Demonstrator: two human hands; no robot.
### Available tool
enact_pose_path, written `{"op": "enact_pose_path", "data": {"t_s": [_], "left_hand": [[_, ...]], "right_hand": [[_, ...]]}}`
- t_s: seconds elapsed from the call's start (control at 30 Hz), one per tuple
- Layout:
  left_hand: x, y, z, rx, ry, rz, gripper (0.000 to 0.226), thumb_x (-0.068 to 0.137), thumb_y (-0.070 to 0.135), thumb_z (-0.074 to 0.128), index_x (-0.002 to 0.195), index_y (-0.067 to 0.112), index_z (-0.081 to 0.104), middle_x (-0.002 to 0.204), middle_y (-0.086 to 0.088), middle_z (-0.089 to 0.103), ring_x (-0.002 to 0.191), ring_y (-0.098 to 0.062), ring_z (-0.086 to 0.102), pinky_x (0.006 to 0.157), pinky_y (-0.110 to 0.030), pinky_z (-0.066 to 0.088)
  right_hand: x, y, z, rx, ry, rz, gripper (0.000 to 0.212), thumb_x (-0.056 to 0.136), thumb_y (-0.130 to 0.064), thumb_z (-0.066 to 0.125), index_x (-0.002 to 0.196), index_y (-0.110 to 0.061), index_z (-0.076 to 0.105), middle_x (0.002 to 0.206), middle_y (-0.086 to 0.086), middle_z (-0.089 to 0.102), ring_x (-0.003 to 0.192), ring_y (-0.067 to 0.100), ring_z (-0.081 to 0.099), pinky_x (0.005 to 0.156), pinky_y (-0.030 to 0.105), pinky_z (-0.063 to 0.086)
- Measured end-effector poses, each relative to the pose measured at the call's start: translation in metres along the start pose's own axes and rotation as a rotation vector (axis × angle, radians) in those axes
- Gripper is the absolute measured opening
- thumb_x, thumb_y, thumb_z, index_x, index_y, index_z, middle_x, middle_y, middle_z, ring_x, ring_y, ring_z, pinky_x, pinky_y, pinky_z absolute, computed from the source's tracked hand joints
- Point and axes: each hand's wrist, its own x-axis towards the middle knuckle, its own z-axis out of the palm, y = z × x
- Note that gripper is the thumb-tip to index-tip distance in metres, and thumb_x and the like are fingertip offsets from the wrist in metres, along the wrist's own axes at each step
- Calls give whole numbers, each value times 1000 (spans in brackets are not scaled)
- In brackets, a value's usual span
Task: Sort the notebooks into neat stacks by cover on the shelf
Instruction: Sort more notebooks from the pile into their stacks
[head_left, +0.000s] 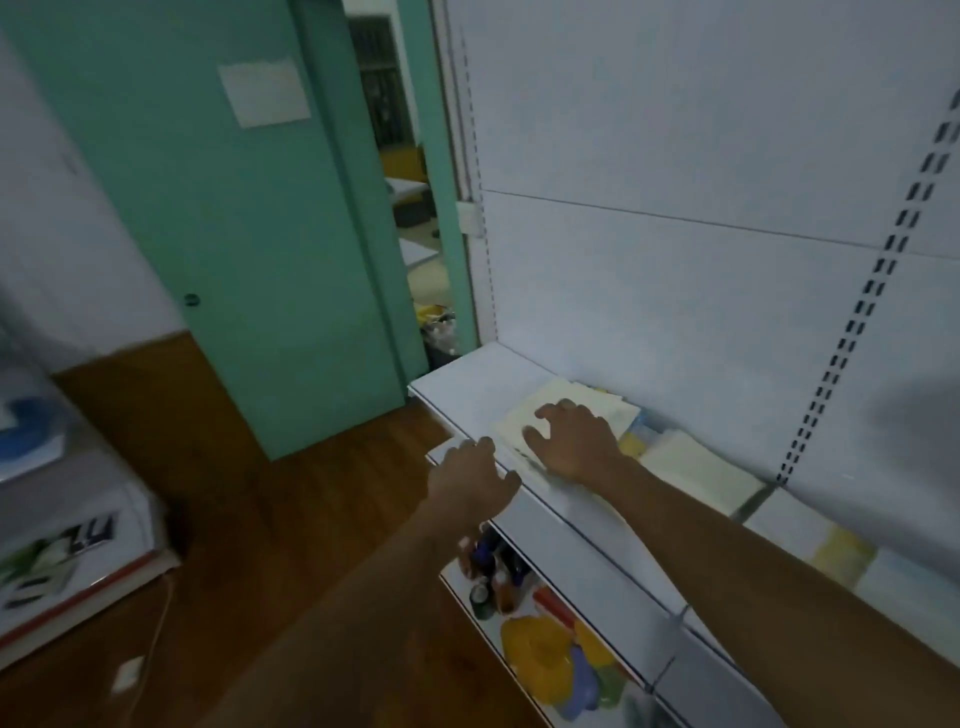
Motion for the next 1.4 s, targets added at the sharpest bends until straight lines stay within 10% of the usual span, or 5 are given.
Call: {"op": "enact_pose_path", "data": {"t_s": [0.57, 0.97, 1.4], "left_hand": [[15, -217, -123, 143, 26, -213, 63, 89, 57, 46, 140, 20, 38, 143, -6, 42, 132, -27, 38, 108, -50, 32], [140, -192, -104, 21, -76, -126, 36, 91, 40, 51, 120, 19, 55, 117, -3, 55, 105, -16, 54, 97, -31, 44], [274, -80, -31, -127, -284, 218, 55, 92, 47, 53, 134, 12, 46, 138, -6, 50, 126, -24, 48, 103, -32, 39]], "right_hand": [[110, -212, 67, -326, -32, -264, 55, 94, -53, 33, 139, -22, 42, 140, 7, 46, 127, 27, 43, 103, 43, 33], [211, -173, 83, -351, -67, -119, 55, 95, -53, 33, 138, -21, 44, 141, 7, 46, 128, 26, 44, 106, 42, 32], [236, -7, 51, -311, 13, 463, 45, 93, -43, 40, 126, -13, 48, 126, 11, 52, 115, 28, 51, 96, 39, 41]]}}
